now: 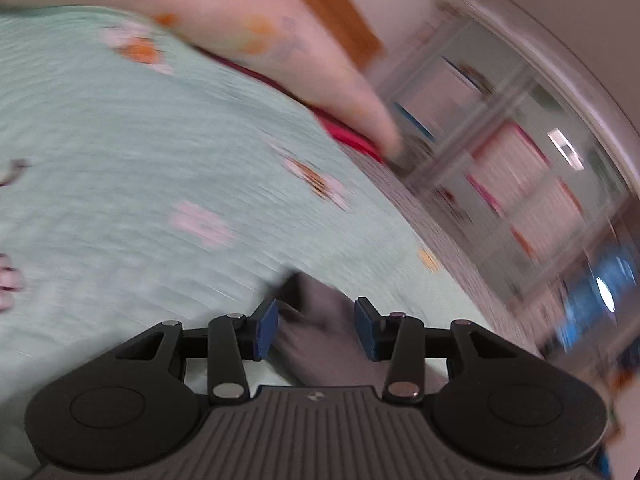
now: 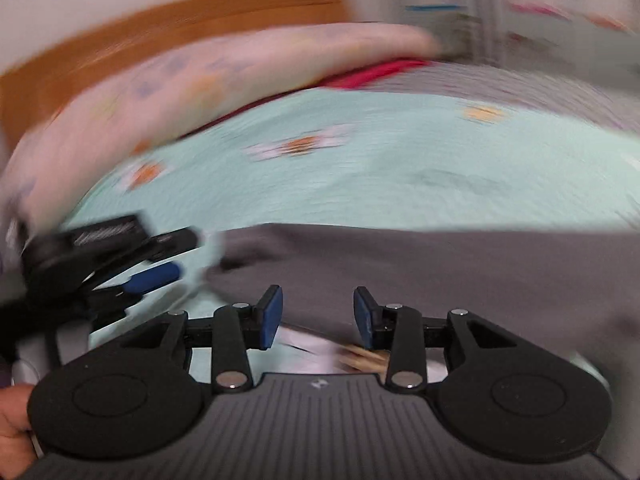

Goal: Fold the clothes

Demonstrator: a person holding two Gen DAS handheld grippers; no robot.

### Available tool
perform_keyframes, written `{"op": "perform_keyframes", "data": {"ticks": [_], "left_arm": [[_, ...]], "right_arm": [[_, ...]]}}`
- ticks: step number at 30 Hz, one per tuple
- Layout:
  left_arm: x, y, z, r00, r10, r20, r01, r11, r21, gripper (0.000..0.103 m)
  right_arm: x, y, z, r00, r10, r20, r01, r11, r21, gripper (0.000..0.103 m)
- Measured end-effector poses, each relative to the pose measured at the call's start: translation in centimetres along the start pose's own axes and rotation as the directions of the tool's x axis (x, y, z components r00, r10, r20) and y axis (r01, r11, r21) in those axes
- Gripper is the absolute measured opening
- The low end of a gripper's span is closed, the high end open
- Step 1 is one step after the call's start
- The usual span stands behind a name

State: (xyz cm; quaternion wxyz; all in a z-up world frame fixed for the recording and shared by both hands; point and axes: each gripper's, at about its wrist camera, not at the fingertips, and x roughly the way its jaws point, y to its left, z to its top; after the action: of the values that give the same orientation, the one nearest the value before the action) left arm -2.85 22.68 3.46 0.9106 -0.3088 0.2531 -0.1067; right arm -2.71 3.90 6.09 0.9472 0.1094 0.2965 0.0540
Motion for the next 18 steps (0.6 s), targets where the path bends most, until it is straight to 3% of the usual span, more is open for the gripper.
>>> {"op": "perform_keyframes", "data": {"ticks": [3, 5, 8, 11, 15, 18], "left_arm": [[1.4, -1.8, -1.3, 0.992, -0.060, -0.112, 0.068, 0.995, 0.074, 0.045], [2.2, -2.8, -2.0, 0.986, -0.053, -0.159, 0.074, 0.989, 0.128, 0.045], [1.4, -2.6, -1.5, 0.998, 0.050, -0.047, -0.043, 0.987, 0.153, 0.045], [0.6, -0.9, 0.0, 0.988, 0.136, 0.071, -0.142, 0.986, 0.083, 0.049], [1.5, -0.1, 0.8, 0.973, 0.220, 0.067, -0.226, 0.968, 0.109, 0.055], [2.5, -0.7, 1.2, 0.971, 0.230, 0.061, -0.237, 0.953, 0.190, 0.057]], "right_arm": [[-2.8, -4.7, -1.8, 0.997, -0.079, -0.026, 0.082, 0.983, 0.164, 0.040], [-3.6, -7.5, -3.3, 0.995, -0.077, -0.058, 0.090, 0.953, 0.288, 0.040], [-4.8, -8.7, -4.6, 0.997, -0.080, -0.013, 0.081, 0.959, 0.271, 0.040], [-4.7, -9.3, -6.8, 0.995, -0.091, 0.051, 0.079, 0.976, 0.203, 0.044], [-4.4, -10.9, -7.3, 0.997, -0.021, 0.080, -0.003, 0.958, 0.288, 0.044], [-4.6, -12.0, -7.7, 0.995, 0.028, 0.098, -0.059, 0.941, 0.333, 0.044]]}}
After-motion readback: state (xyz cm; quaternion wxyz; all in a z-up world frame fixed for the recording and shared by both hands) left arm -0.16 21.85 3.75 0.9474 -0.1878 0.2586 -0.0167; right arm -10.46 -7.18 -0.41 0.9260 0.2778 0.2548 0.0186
